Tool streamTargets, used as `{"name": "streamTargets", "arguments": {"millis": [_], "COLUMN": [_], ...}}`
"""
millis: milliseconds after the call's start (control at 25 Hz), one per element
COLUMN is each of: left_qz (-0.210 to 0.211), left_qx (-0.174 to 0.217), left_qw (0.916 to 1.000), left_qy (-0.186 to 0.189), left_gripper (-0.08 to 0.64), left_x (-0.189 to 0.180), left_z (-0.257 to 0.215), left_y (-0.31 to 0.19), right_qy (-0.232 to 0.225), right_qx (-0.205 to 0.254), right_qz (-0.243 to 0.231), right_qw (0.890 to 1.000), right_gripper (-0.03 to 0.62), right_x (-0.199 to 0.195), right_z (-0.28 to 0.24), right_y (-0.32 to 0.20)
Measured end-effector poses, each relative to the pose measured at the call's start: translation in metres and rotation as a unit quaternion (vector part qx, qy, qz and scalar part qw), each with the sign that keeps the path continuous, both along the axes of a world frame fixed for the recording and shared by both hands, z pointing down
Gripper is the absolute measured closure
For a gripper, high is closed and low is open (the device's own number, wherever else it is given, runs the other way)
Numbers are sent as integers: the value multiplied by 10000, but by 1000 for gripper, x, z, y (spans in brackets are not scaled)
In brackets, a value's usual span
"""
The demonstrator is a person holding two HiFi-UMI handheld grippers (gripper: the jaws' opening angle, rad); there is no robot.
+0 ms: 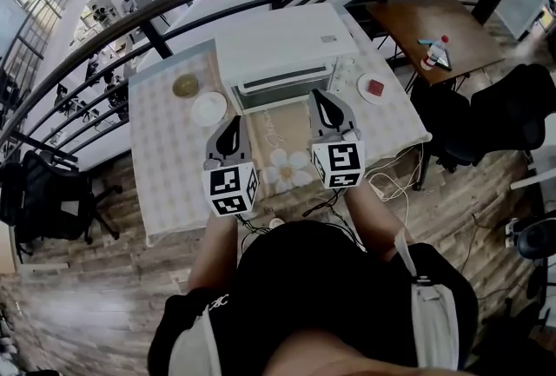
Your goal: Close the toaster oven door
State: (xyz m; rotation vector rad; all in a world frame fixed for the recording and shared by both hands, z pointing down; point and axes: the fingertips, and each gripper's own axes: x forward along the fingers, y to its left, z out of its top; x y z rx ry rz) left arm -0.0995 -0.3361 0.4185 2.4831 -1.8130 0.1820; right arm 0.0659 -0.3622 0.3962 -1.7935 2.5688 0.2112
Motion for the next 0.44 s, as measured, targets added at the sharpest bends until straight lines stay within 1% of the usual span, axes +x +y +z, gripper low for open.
{"name": "streamTargets", "arguments": {"millis": [440], "left_qz": [-61], "left_qx": [39], "left_qw": [10000], "left_qy": [10], "left_gripper": [546], "left_x": [2], "left_z": [-4], "left_y": [9], "right_qy": [-27], "right_qx": [28], "right_qz": [-50], "right_qw": [10000], "right_gripper": [591], "right_x": [3], "right_z": [-2], "right_y": [8]}}
